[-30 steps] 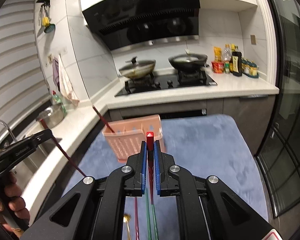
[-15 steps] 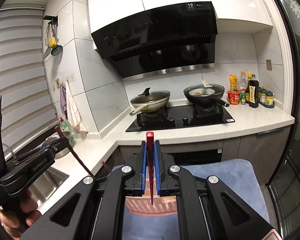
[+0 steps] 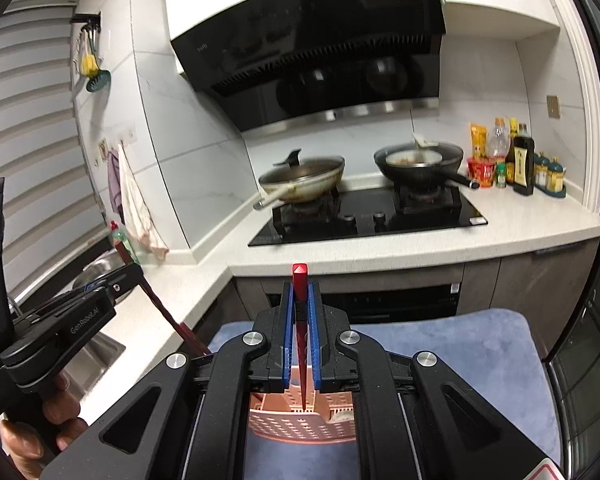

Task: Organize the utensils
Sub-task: 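Carry both chopsticks to the pink holder and lower the left tool's chopstick into it, then open the left tool releasing the dark red chopstick while the right tool releases the red chopstick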

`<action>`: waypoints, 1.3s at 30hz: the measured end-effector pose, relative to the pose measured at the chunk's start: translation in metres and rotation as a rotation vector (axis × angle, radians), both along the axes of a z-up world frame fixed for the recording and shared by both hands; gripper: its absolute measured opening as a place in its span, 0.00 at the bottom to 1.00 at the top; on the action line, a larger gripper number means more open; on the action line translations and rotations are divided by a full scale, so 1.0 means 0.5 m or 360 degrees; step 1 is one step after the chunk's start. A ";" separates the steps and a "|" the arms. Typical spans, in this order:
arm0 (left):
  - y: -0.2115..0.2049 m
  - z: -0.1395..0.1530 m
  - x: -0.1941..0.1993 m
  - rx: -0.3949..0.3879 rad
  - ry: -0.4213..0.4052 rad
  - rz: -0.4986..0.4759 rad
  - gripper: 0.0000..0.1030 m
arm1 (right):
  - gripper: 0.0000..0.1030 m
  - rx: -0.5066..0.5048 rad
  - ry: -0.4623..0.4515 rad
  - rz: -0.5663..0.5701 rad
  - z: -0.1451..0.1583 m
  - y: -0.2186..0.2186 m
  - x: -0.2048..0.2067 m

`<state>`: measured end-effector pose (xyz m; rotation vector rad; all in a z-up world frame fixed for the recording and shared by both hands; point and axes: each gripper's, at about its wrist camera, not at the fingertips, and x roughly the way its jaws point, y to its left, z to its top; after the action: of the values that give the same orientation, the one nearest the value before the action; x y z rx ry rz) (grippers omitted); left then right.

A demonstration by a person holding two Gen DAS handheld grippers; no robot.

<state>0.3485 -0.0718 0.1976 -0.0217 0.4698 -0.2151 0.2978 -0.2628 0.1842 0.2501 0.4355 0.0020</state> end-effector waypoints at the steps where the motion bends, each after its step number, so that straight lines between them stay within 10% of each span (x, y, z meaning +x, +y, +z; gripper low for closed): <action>1: 0.000 -0.006 0.004 -0.0001 0.0011 0.0001 0.07 | 0.07 0.0006 0.0013 0.0001 -0.008 -0.002 0.004; 24: -0.005 -0.074 0.027 0.0048 0.0126 0.0041 0.08 | 0.10 -0.0019 0.0140 -0.0031 -0.075 0.001 0.029; 29: -0.001 -0.076 0.018 0.0056 0.0125 0.0069 0.26 | 0.13 -0.0027 0.0129 -0.0034 -0.067 0.003 0.017; 39: 0.007 -0.071 -0.024 0.0066 0.0123 0.0068 0.28 | 0.14 -0.0030 0.0131 -0.0027 -0.060 0.006 -0.035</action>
<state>0.3368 -0.0684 0.1623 0.0004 0.5499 -0.1630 0.2803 -0.2599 0.1540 0.2358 0.5149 -0.0291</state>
